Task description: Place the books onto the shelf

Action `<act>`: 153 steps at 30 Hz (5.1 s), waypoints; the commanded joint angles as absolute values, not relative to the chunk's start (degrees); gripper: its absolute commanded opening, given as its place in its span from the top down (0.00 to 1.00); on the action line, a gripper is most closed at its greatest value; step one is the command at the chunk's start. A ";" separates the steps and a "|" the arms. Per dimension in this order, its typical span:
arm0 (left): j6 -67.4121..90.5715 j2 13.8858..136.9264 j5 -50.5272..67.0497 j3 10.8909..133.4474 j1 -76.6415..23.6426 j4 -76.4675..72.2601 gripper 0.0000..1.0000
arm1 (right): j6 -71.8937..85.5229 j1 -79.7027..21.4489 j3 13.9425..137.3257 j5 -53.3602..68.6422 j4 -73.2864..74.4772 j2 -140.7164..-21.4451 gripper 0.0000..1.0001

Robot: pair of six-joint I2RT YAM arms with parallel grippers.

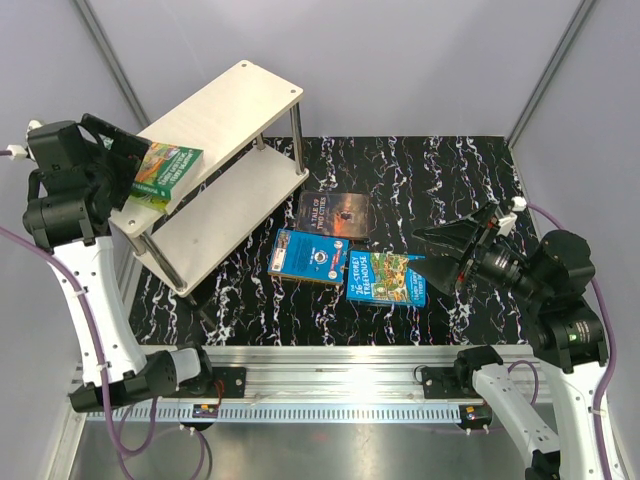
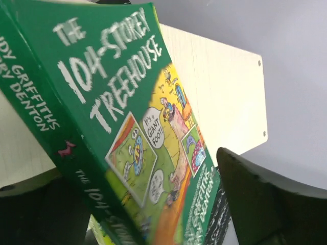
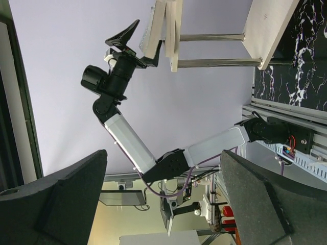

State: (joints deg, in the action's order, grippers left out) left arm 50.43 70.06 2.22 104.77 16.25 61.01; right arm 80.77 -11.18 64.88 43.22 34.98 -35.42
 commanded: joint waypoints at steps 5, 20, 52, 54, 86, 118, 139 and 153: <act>46.85 74.62 0.27 117.23 16.87 71.01 0.01 | 80.51 -11.16 64.60 45.35 31.38 -36.12 0.01; 42.80 78.14 -4.57 131.22 17.05 88.49 0.01 | 79.72 -11.08 63.19 47.20 31.55 -36.21 0.01; 54.75 72.58 7.84 129.19 3.23 61.19 0.01 | 67.42 -11.16 64.51 47.64 46.93 -37.35 0.02; 54.32 77.66 3.44 132.00 -3.74 56.88 0.01 | 66.45 -11.16 65.21 46.50 49.04 -37.44 0.02; 45.97 114.78 26.90 85.43 -40.69 18.98 0.01 | 32.52 7.91 71.28 13.44 52.57 -100.63 0.01; 47.90 123.75 26.46 93.60 -44.12 25.92 0.01 | 38.93 -7.29 46.07 25.31 40.61 -82.35 0.16; 48.69 115.14 23.56 87.27 -44.12 26.71 0.01 | 34.89 -7.65 45.79 21.27 41.39 -79.90 1.00; 52.46 97.74 19.51 83.51 -33.84 30.33 0.01 | 42.62 -7.30 59.24 25.39 49.57 -75.94 1.00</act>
